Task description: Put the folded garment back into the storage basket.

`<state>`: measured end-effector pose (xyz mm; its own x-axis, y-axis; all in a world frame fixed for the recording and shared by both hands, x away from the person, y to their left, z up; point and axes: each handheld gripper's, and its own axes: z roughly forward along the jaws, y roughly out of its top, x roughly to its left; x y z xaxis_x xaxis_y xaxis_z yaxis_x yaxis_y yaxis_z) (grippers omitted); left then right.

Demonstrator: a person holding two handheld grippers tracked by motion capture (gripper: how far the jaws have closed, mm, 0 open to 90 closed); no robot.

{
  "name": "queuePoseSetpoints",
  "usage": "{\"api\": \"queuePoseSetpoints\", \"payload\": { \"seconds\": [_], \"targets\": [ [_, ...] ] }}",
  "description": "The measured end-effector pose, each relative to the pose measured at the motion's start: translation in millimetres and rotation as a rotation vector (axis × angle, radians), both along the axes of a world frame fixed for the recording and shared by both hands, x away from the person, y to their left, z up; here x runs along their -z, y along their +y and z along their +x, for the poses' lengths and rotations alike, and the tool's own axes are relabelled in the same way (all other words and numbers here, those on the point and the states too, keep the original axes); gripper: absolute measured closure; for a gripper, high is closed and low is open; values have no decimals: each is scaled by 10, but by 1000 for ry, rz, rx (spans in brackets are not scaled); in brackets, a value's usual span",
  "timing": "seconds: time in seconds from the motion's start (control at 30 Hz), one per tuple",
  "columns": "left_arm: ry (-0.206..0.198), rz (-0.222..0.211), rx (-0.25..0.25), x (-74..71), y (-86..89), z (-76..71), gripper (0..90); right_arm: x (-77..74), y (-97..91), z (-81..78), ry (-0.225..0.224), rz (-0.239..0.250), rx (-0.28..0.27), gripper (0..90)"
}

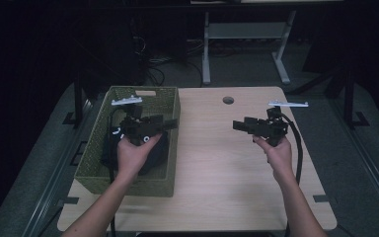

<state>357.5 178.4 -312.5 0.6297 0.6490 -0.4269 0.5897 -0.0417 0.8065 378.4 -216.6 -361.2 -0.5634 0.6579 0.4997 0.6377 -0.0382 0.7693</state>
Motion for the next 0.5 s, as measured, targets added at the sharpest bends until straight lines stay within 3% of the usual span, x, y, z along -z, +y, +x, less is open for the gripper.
{"api": "queuePoseSetpoints", "payload": {
  "seconds": [0.5],
  "targets": [
    [-5, -5, 48, 34, -293, 25, 212, 104, -259, -55, 17, -9, 32, 258]
  ]
}}
